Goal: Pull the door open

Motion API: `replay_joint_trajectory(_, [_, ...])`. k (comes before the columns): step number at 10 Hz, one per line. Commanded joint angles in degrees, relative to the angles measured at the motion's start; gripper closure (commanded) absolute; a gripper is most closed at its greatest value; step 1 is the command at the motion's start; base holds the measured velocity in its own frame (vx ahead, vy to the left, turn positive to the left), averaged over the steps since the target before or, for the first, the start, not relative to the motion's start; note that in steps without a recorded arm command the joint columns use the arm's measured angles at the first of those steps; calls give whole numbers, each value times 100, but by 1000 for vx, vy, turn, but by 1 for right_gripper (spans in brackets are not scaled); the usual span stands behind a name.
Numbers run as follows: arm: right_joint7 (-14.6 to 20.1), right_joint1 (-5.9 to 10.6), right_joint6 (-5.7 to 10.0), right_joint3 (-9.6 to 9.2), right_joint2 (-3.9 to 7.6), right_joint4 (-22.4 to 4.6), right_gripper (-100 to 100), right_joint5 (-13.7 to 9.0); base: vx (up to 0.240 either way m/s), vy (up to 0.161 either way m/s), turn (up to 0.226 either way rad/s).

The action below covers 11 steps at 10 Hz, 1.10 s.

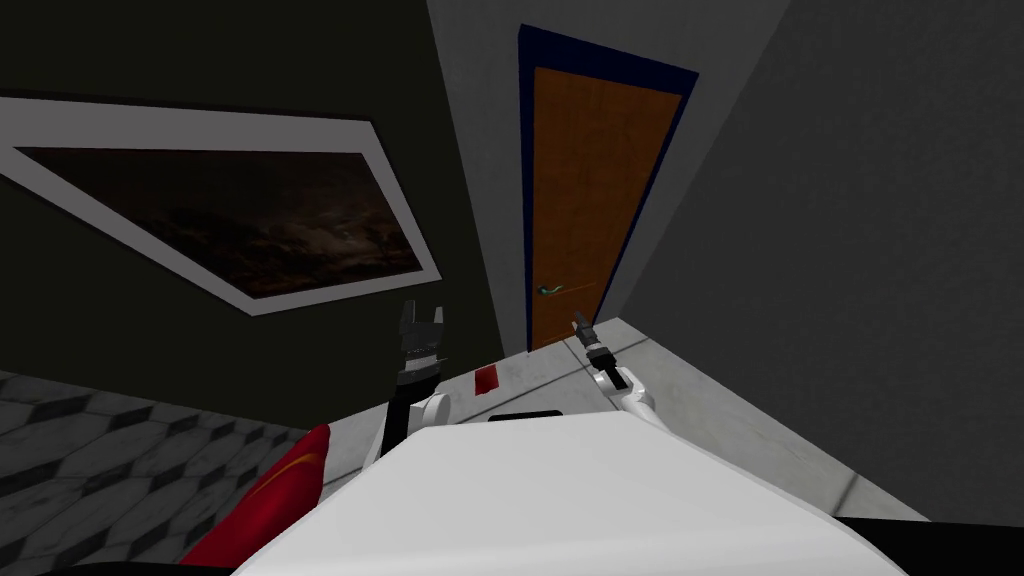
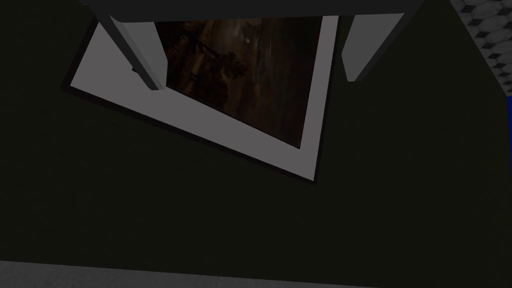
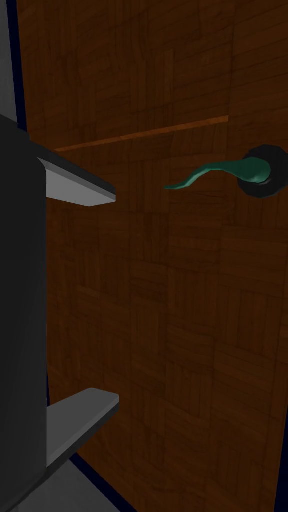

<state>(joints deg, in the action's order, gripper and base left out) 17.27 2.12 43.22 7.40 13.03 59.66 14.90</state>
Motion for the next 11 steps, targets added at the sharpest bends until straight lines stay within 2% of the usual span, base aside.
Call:
replay_joint_trajectory(1, [19, 135, 41, 36, 19, -286, -100, 32, 88, -44, 104])
replay_joint_trajectory(11, [211, 707, 196, 218, 212, -1618, -100, 190, 73, -51, 100])
